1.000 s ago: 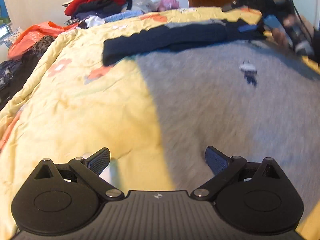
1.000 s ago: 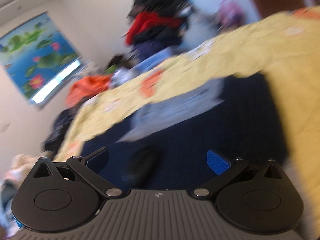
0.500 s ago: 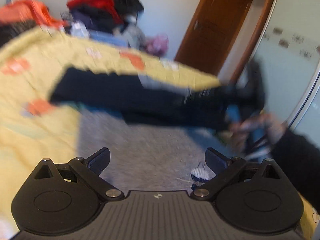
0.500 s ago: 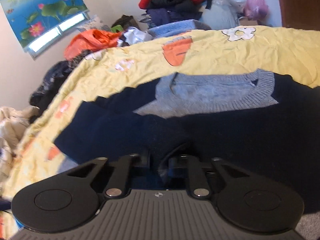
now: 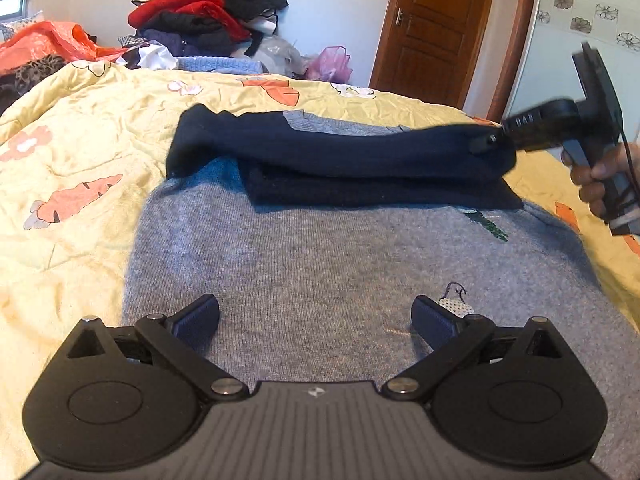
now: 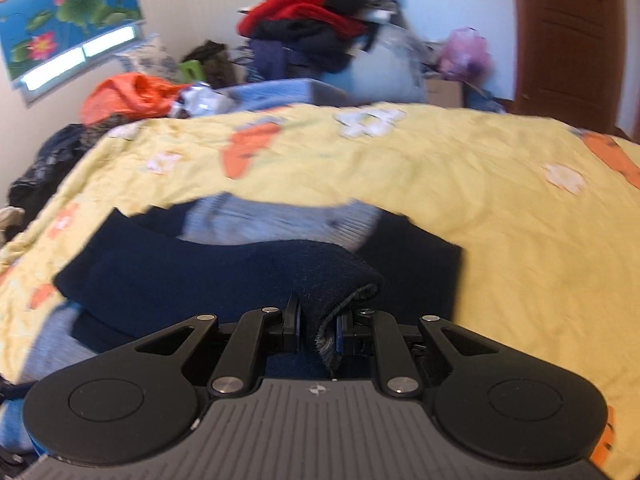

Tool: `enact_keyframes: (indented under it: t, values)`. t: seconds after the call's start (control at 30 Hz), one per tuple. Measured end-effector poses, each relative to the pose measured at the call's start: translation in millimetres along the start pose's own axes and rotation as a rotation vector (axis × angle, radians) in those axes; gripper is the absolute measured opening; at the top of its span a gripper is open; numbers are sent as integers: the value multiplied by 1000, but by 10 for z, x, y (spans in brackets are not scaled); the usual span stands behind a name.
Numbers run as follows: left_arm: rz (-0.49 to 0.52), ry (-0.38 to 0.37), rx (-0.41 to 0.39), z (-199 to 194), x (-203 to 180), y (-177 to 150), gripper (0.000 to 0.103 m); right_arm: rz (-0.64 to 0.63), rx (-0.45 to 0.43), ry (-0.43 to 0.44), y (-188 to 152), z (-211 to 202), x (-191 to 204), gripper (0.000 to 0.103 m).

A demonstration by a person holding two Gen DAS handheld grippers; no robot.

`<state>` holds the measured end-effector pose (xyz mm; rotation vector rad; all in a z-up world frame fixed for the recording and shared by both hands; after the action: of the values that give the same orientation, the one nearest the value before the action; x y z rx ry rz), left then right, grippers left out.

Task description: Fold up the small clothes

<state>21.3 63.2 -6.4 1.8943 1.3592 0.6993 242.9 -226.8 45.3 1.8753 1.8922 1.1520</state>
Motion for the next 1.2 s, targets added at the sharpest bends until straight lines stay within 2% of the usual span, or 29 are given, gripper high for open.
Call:
enact_keyframes:
  t: [0.23, 0.4, 0.57, 0.63, 0.7, 0.77, 0.83, 0.87, 0.93, 1.07, 1.1, 1.13, 1.2]
  values:
    - [9, 10, 5, 37, -14, 35, 103, -22, -27, -37, -51, -9, -94, 19]
    - [10, 12, 6, 32, -15, 39, 103, -26, 7, -65, -122, 95, -195, 19]
    - [7, 11, 4, 32, -17, 37, 103, -39, -12, -88, -239, 161, -243, 19]
    - [3, 9, 3, 31, -11, 36, 103, -56, -26, -107, -249, 164, -221, 38]
    - [0, 8, 1, 29, -2, 34, 103, -69, -78, -146, -222, 84, -160, 46]
    - [-4, 6, -1, 29, 5, 33, 103, -90, -223, -165, -203, -97, -53, 48]
    - [-7, 5, -2, 27, 13, 31, 103, -105, -291, -123, -200, -206, 89, 50]
    - [-7, 5, -2, 28, 14, 31, 103, -117, -281, -84, -217, -203, 170, 51]
    - [-4, 7, 0, 32, 6, 35, 103, -165, -222, -41, -274, -81, 325, 60]
    - [-4, 11, 0, 27, 5, 34, 103, -210, -106, -86, -406, 351, 375, 62]
    - [-7, 10, -1, 25, 9, 33, 103, -206, -90, -101, -434, 451, 310, 66]
    - [-11, 7, -3, 24, 15, 31, 103, -213, -138, -81, -468, 463, 245, 69]
    - [-17, 3, -7, 21, 30, 29, 103, -147, -134, -52, -432, 438, 168, 65]
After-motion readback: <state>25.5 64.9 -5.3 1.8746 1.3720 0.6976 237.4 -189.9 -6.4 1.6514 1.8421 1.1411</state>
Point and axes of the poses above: each gripper's, at about its wrist camera, not at the fingertips, and z roughly the way its jaws point, x to its left, y to its top, the point moved 2 cm from there along z, roughly the way its jaws point, and after that the axes turned 14 degrees about z, right-handed, at the moved point
